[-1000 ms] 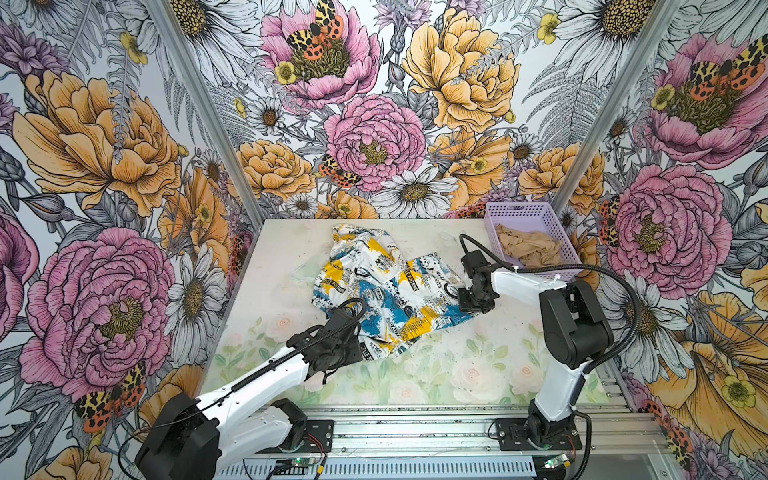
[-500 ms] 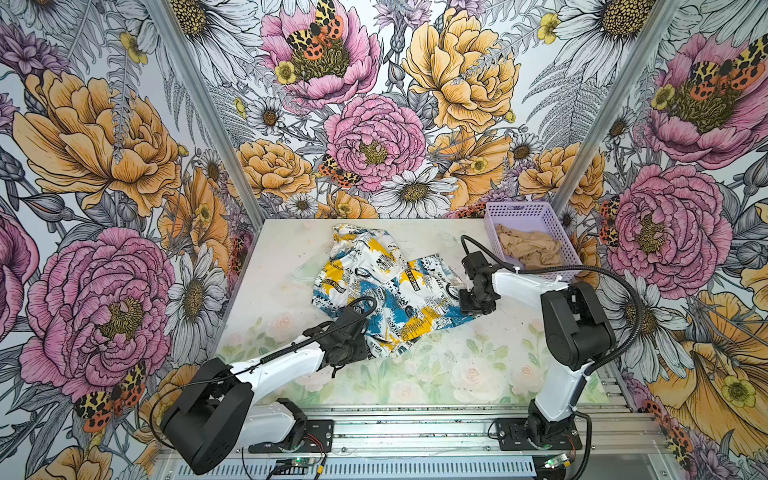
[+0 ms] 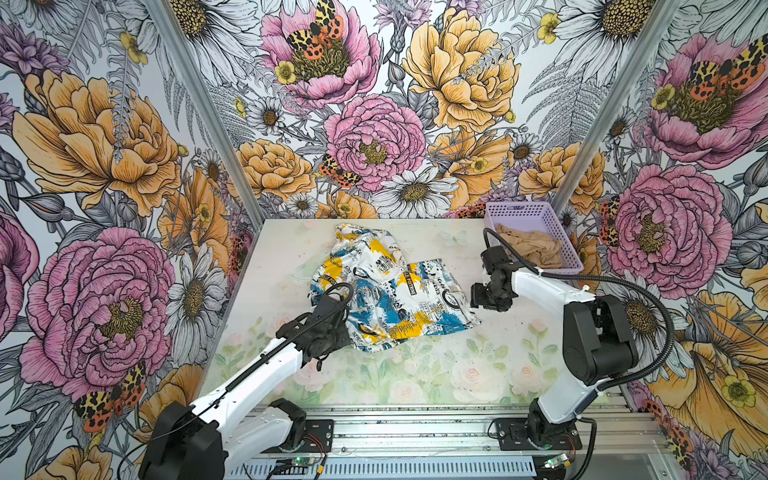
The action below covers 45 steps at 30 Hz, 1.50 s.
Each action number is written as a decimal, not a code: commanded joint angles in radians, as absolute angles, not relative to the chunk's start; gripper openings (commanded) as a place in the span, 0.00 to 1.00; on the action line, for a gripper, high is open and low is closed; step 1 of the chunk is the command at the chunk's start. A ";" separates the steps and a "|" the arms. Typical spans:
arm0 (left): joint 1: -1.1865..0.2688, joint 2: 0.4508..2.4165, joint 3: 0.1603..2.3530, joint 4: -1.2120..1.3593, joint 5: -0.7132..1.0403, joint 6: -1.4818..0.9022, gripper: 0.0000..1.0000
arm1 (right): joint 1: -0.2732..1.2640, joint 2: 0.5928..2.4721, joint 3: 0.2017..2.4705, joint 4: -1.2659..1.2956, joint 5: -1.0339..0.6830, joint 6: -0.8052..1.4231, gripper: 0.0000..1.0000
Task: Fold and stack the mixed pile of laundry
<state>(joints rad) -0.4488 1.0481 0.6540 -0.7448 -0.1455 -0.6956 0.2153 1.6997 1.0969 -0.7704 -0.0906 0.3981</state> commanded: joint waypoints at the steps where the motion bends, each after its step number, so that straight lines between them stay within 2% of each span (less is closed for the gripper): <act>1: -0.429 1.056 0.673 -0.793 -0.169 -0.637 0.00 | 0.247 1.657 1.038 -0.765 -0.161 0.433 0.59; 9: -0.404 1.053 0.672 -0.795 -0.201 -0.646 0.00 | 0.299 1.603 0.920 -0.695 -0.225 0.512 0.52; 13: -0.384 1.049 0.676 -0.796 -0.202 -0.637 0.00 | 0.308 1.629 0.931 -0.687 -0.188 0.509 0.43; 15: -0.377 1.038 0.679 -0.797 -0.202 -0.634 0.00 | 0.304 1.618 0.945 -0.687 -0.166 0.504 0.35; 17: -0.366 1.029 0.684 -0.798 -0.198 -0.627 0.00 | 0.295 1.606 0.963 -0.690 -0.179 0.502 0.14; 19: -0.361 1.026 0.697 -0.800 -0.195 -0.618 0.00 | 0.291 1.594 0.978 -0.694 -0.200 0.502 0.01; 20: -0.359 1.028 0.710 -0.802 -0.191 -0.608 0.00 | 0.289 1.582 0.986 -0.700 -0.211 0.504 0.00; 27: -0.358 1.023 0.767 -0.847 -0.196 -0.576 0.00 | 0.280 1.465 1.037 -0.792 -0.260 0.512 0.00; 34: -0.363 0.968 0.799 -0.915 -0.244 -0.576 0.00 | 0.216 1.292 1.077 -0.989 -0.209 0.503 0.00; 39: -0.419 0.979 0.793 -0.930 -0.297 -0.598 0.00 | 0.207 1.213 0.974 -1.073 -0.192 0.549 0.00; 40: -0.426 0.994 0.794 -0.928 -0.303 -0.604 0.00 | 0.206 1.207 0.934 -1.053 -0.193 0.563 0.04; 41: -0.432 1.006 0.789 -0.926 -0.305 -0.611 0.00 | 0.207 1.205 0.902 -1.028 -0.197 0.573 0.19; 43: -0.434 1.025 0.782 -0.921 -0.304 -0.618 0.00 | 0.212 1.207 0.860 -0.973 -0.206 0.588 0.35; 45: -0.439 1.038 0.782 -0.920 -0.308 -0.617 0.00 | 0.223 1.219 0.829 -0.917 -0.230 0.602 0.45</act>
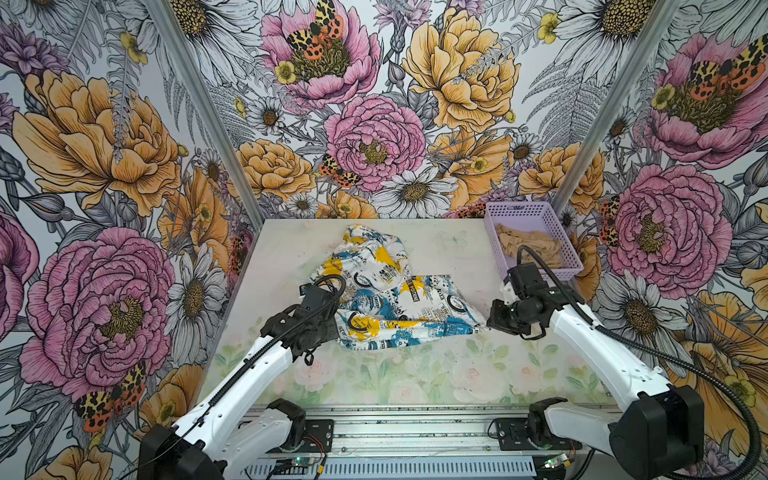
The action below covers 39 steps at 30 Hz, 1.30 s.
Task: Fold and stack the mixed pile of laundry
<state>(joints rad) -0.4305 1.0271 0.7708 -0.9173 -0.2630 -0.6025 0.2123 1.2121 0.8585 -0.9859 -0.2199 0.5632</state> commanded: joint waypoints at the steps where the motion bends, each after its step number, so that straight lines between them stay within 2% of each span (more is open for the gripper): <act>1: -0.438 1.039 0.784 -0.919 -0.309 -0.617 0.00 | 0.236 1.234 0.816 -0.893 -0.234 0.608 0.48; 8: -0.435 1.028 0.788 -0.922 -0.317 -0.612 0.00 | 0.367 1.346 0.732 -0.723 -0.250 0.635 0.60; 12: -0.430 1.034 0.787 -0.921 -0.318 -0.613 0.00 | 0.378 1.403 0.704 -0.663 -0.211 0.632 0.55; 15: -0.428 1.036 0.789 -0.921 -0.319 -0.611 0.00 | 0.378 1.434 0.709 -0.654 -0.185 0.622 0.39; 18: -0.422 1.032 0.798 -0.923 -0.318 -0.602 0.00 | 0.377 1.408 0.734 -0.655 -0.219 0.631 0.06; 19: -0.418 1.030 0.805 -0.926 -0.318 -0.596 0.00 | 0.378 1.386 0.747 -0.661 -0.232 0.637 0.00; 27: -0.416 1.034 0.872 -0.958 -0.310 -0.568 0.00 | 0.345 1.226 0.953 -0.896 -0.264 0.612 0.00; 33: -0.466 0.990 0.901 -1.006 -0.336 -0.607 0.00 | 0.241 1.119 1.124 -1.117 -0.261 0.551 0.00; 39: -0.464 1.016 1.146 -1.029 -0.370 -0.521 0.00 | 0.195 1.170 1.446 -1.198 -0.252 0.485 0.00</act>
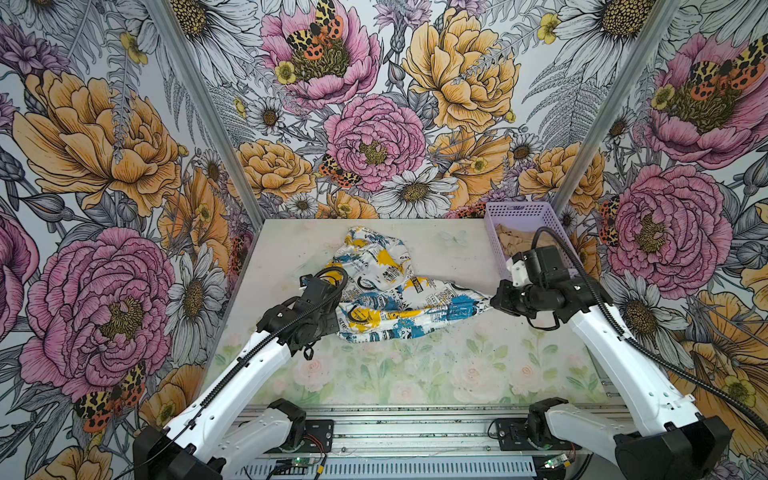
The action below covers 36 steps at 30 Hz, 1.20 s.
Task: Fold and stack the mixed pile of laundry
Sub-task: 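Lift the printed shorts high with both grippers and carry them farther away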
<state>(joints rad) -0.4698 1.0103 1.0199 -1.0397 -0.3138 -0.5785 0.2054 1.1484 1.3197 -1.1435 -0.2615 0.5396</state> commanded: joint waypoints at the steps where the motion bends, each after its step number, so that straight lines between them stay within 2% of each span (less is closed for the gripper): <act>1: -0.463 1.041 1.223 -1.028 -0.385 -0.482 0.00 | 0.190 1.198 1.524 -1.198 -0.232 0.467 0.00; 9: -0.461 1.334 1.953 -0.977 -0.488 -0.133 0.00 | 0.084 1.490 2.268 -1.198 -0.160 0.380 0.00; 13: -0.431 1.470 2.187 -0.922 -0.455 -0.039 0.00 | 0.035 1.642 2.557 -1.187 -0.123 0.379 0.00; 16: -0.365 1.541 2.230 -0.842 -0.353 -0.037 0.00 | -0.002 1.744 2.647 -1.122 -0.160 0.405 0.00; 21: -0.267 1.706 2.344 -0.776 -0.182 -0.092 0.00 | -0.047 1.869 2.675 -0.946 -0.180 0.454 0.00; 25: -0.268 1.754 2.351 -0.683 -0.125 -0.094 0.00 | -0.062 1.942 2.759 -0.926 -0.209 0.464 0.00; 29: -0.273 1.742 2.338 -0.619 -0.109 -0.079 0.00 | -0.075 1.925 2.768 -0.923 -0.236 0.449 0.00; 36: -0.318 1.546 2.145 -0.516 -0.161 -0.046 0.00 | -0.085 1.763 2.659 -0.923 -0.311 0.453 0.00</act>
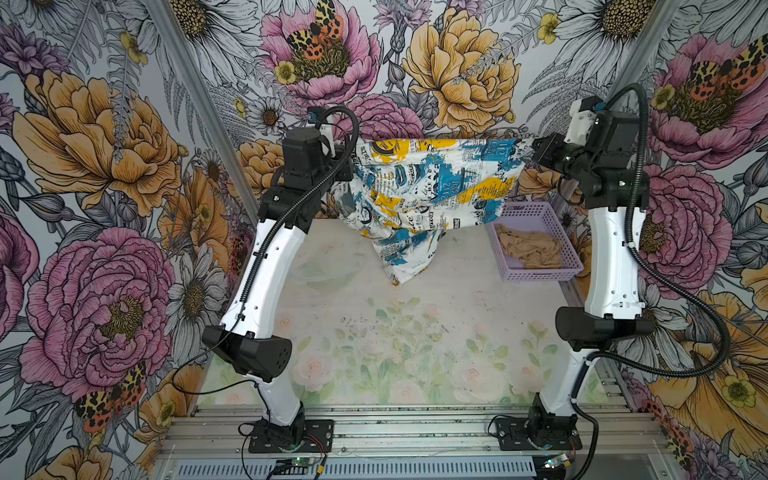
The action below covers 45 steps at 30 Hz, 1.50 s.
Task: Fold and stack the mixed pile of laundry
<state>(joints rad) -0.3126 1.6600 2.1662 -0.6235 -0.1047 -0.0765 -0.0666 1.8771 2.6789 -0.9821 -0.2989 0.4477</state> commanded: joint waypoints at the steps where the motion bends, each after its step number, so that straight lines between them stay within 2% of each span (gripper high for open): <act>1: -0.328 1.512 2.118 -0.517 -0.172 -0.035 0.00 | -0.084 1.729 2.635 -0.924 -0.324 0.453 0.00; 8: -0.395 1.293 1.946 -0.517 -0.258 -0.021 0.00 | -0.085 1.542 2.517 -0.924 -0.348 0.440 0.00; 13: -0.380 1.239 1.933 -0.565 -0.243 -0.090 0.00 | -0.088 1.547 2.587 -0.924 -0.289 0.427 0.00; 20: -0.169 1.321 1.891 -0.609 -0.036 -0.288 0.00 | -0.098 1.846 2.782 -0.899 -0.266 0.462 0.00; 25: -0.107 1.413 1.709 -0.550 0.035 -0.367 0.00 | -0.080 2.067 2.720 -0.890 -0.304 0.472 0.00; 31: -0.060 1.636 1.520 -0.440 0.095 -0.421 0.00 | -0.002 2.326 2.633 -0.873 -0.222 0.427 0.00; 38: -0.026 2.009 1.607 -0.418 0.110 -0.428 0.00 | 0.008 2.614 2.738 -0.867 -0.135 0.473 0.00; 45: -0.015 2.127 1.677 -0.417 0.056 -0.431 0.00 | 0.011 2.681 2.745 -0.823 -0.115 0.485 0.01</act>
